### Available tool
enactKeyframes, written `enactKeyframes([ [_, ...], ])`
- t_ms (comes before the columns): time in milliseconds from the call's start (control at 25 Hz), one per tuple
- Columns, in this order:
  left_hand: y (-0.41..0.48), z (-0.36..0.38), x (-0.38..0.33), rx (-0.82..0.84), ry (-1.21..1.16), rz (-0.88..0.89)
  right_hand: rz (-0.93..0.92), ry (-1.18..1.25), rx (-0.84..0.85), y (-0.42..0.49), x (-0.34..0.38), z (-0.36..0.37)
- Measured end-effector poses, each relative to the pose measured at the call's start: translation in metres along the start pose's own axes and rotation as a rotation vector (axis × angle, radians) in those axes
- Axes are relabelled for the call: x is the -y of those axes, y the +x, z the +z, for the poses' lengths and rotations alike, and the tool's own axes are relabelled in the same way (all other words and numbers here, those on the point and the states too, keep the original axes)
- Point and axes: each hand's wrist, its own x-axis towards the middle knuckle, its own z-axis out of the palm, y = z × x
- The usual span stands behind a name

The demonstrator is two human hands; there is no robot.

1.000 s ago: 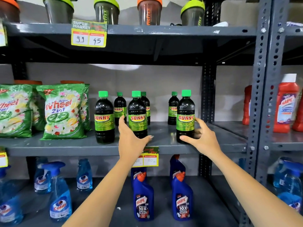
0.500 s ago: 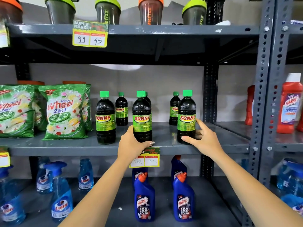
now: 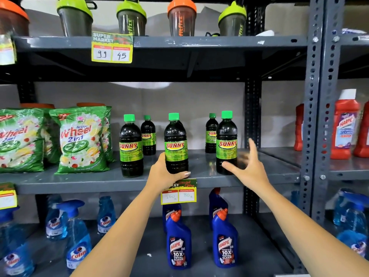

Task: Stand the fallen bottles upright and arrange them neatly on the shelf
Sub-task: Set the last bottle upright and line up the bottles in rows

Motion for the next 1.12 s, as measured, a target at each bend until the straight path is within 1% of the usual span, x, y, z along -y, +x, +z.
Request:
enactKeyframes([
  [40, -0.005, -0.002, -0.002, -0.04, -0.023, 0.042, -0.102, 0.009, -0.162, -0.007, 0.001, 0.004],
  [80, -0.013, -0.005, -0.004, -0.137, -0.046, 0.11, -0.281, -0.003, -0.333, -0.015, 0.007, 0.009],
  [120, -0.022, -0.011, -0.006, -0.271, -0.065, 0.19, -0.474, -0.036, -0.457, -0.022, 0.016, 0.017],
  [160, -0.031, -0.019, -0.004, -0.421, -0.081, 0.269, -0.62, -0.075, -0.489, -0.027, 0.025, 0.027],
  [200, -0.036, -0.03, 0.0, -0.555, -0.066, 0.31, -0.691, -0.105, -0.441, -0.03, 0.035, 0.04],
  [240, -0.04, -0.043, 0.008, -0.655, -0.029, 0.305, -0.674, -0.113, -0.339, -0.031, 0.046, 0.053],
  [280, -0.04, -0.058, 0.017, -0.705, 0.007, 0.256, -0.569, -0.098, -0.203, -0.03, 0.056, 0.066],
  [320, -0.036, -0.072, 0.029, -0.681, 0.025, 0.164, -0.411, -0.078, -0.059, -0.027, 0.064, 0.077],
  [360, -0.031, -0.086, 0.041, -0.584, 0.012, 0.051, -0.238, -0.067, 0.088, -0.025, 0.07, 0.087],
  [400, -0.025, -0.097, 0.052, -0.442, -0.003, -0.054, -0.083, -0.071, 0.214, -0.022, 0.074, 0.096],
  [440, -0.018, -0.104, 0.062, -0.293, 0.03, -0.14, 0.013, -0.09, 0.296, -0.02, 0.075, 0.104],
  [480, -0.014, -0.107, 0.069, -0.168, 0.117, -0.203, 0.048, -0.118, 0.332, -0.018, 0.074, 0.111],
  [520, -0.012, -0.106, 0.075, -0.1, 0.224, -0.242, 0.049, -0.144, 0.324, -0.017, 0.072, 0.116],
  [560, -0.01, -0.104, 0.079, -0.097, 0.312, -0.246, 0.043, -0.159, 0.293, -0.016, 0.072, 0.119],
  [640, -0.011, -0.097, 0.08, -0.176, 0.366, -0.21, 0.029, -0.153, 0.253, -0.013, 0.068, 0.12],
  [760, -0.014, -0.094, 0.078, -0.277, 0.354, -0.132, 0.028, -0.133, 0.258, -0.014, 0.069, 0.121],
  [1120, -0.024, -0.095, 0.082, -0.336, 0.247, -0.029, 0.008, -0.148, 0.274, -0.019, 0.072, 0.12],
])
